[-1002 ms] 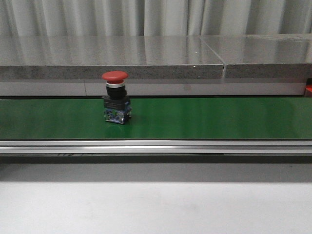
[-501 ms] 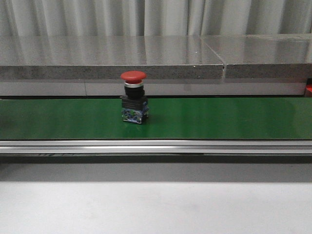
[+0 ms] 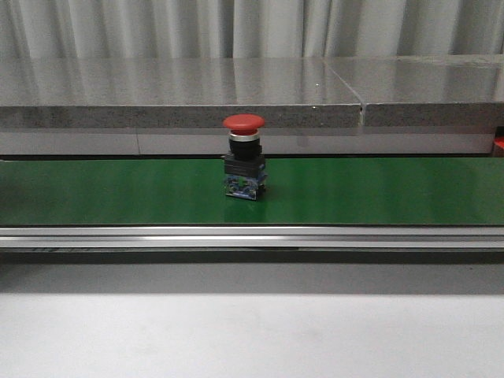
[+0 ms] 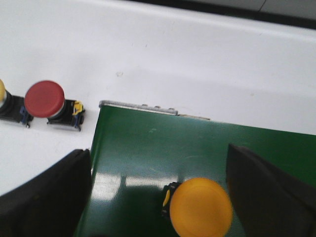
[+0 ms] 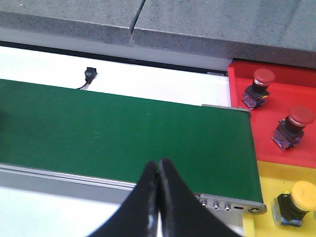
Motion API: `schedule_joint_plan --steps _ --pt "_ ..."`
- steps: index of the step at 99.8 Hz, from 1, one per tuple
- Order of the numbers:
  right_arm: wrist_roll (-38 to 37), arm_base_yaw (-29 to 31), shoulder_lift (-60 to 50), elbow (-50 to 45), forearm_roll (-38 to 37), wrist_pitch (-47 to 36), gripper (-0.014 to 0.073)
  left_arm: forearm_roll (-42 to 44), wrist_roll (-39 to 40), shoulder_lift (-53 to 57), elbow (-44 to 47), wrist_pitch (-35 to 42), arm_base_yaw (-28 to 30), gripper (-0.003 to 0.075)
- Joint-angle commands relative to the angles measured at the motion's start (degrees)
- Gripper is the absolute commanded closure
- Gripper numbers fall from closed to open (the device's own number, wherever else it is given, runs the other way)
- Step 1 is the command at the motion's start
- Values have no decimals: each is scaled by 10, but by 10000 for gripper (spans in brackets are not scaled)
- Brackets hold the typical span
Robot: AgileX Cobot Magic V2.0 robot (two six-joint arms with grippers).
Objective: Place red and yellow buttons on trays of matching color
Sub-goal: 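Place the yellow button on the green belt and open the left gripper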
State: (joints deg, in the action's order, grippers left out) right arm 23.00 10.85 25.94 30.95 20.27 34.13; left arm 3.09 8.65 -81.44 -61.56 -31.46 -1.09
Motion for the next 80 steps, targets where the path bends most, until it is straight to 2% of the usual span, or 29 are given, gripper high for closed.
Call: schedule_joint_plan --steps 1,28,60,70,80 --pt "5 1 2 12 2 -37 662 1 -12 58 -20 34 -19 164" --pt "5 1 2 12 2 -37 662 1 -18 203 16 38 -84 164" --pt "5 1 2 12 2 -37 662 0 -18 391 147 38 -116 168" --pt "5 1 2 12 2 -37 662 -2 -18 456 193 37 -116 204" --pt "5 1 2 12 2 -37 662 -2 -18 511 235 37 -116 297"
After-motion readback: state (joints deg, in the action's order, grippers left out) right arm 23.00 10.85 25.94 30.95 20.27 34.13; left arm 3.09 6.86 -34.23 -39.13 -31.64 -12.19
